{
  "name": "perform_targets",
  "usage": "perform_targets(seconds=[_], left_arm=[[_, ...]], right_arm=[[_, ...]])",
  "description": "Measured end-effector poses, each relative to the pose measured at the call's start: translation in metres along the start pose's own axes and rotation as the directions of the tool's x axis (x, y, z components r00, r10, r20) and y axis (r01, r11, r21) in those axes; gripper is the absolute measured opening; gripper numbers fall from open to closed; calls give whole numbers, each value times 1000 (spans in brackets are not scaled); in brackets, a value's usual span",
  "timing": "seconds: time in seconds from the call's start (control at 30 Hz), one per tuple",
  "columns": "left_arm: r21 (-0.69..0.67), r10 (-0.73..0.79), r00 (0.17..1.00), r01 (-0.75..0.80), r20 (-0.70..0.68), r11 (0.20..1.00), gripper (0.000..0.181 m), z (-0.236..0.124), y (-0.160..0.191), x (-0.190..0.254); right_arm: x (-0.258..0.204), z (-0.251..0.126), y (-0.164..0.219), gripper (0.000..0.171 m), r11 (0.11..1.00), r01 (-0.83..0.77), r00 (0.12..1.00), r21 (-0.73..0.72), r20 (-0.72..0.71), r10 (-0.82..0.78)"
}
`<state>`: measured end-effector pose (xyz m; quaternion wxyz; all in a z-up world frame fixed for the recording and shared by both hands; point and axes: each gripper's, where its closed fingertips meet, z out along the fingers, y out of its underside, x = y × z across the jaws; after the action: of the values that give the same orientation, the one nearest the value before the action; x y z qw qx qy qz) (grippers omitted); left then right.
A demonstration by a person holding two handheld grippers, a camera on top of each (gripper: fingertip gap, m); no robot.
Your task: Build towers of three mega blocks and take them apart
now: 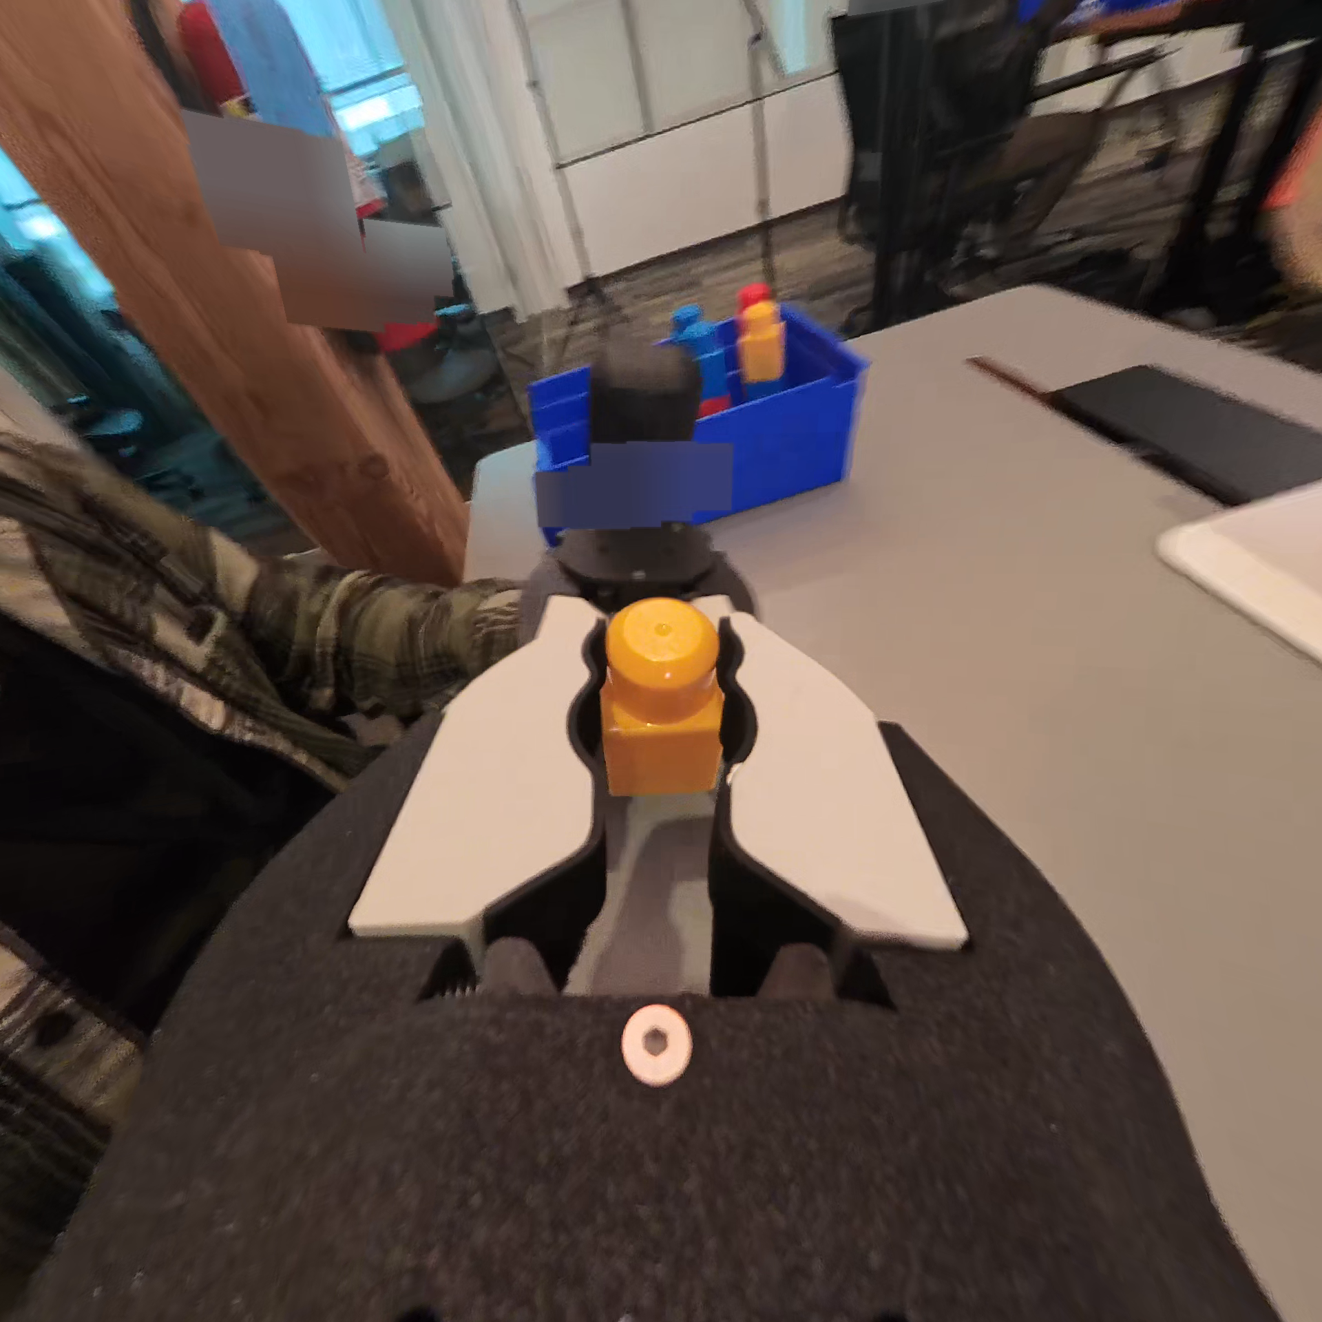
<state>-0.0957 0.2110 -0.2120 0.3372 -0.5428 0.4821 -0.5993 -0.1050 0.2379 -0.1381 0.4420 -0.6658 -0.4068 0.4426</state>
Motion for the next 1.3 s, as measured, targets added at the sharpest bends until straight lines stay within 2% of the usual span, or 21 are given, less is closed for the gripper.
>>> perform_targets(seconds=[0.07,0.13,0.23,0.3,0.37,0.5,0.57,0.63,0.7,0.77,0.83,0.97,1.03,1.13,1.3], left_arm=[[0,-14,1000,14,-5,1000,66,0,0,0],[2,-12,1000,12,-8,1000,67,1,-1,2],[-7,-16,1000,16,-17,1000,68,2,-1,4],[-10,-15,1000,15,-21,1000,68,4,0,5],[-15,-12,1000,12,-22,1000,68,5,0,5],[-29,-15,1000,15,-6,999,68,4,4,1],[-28,-21,1000,20,-5,999,67,3,5,-1],[-25,-23,1000,23,0,999,67,1,4,-2],[-19,-25,1000,25,4,999,67,1,4,-3],[-22,-29,1000,29,4,999,67,1,4,-4],[-25,-32,999,32,2,999,67,1,4,-4],[-19,-29,1000,29,-4,999,66,1,2,-1],[-17,-28,1000,28,-2,999,65,0,2,-2],[-8,-39,999,39,-1,999,65,-2,1,-4],[7,-19,1000,19,24,1000,65,-9,-7,-3]], right_arm=[[32,-51,-11,29,1000,21,981,-3,-193,-22],[77,-125,-6,29,997,-9,895,-72,-445,-24],[136,-256,31,29,975,-167,654,-143,-756,2],[157,-323,66,29,953,-272,508,-135,-861,23],[168,-356,106,29,915,-390,437,-105,-895,84],[182,-376,162,29,861,-502,372,-85,-920,126],[185,-377,174,30,854,-515,370,-75,-918,142],[184,-376,169,50,868,-495,363,-31,-915,175],[177,-372,150,61,900,-436,377,-5,-909,177],[161,-358,122,64,932,-364,410,10,-896,169],[138,-332,93,68,961,-276,461,31,-873,160],[90,-256,55,70,993,-111,595,46,-797,104],[72,-218,49,71,997,-66,657,50,-750,81],[60,-175,47,74,998,-44,704,54,-707,70],[56,-135,51,77,997,-40,726,71,-683,78]])
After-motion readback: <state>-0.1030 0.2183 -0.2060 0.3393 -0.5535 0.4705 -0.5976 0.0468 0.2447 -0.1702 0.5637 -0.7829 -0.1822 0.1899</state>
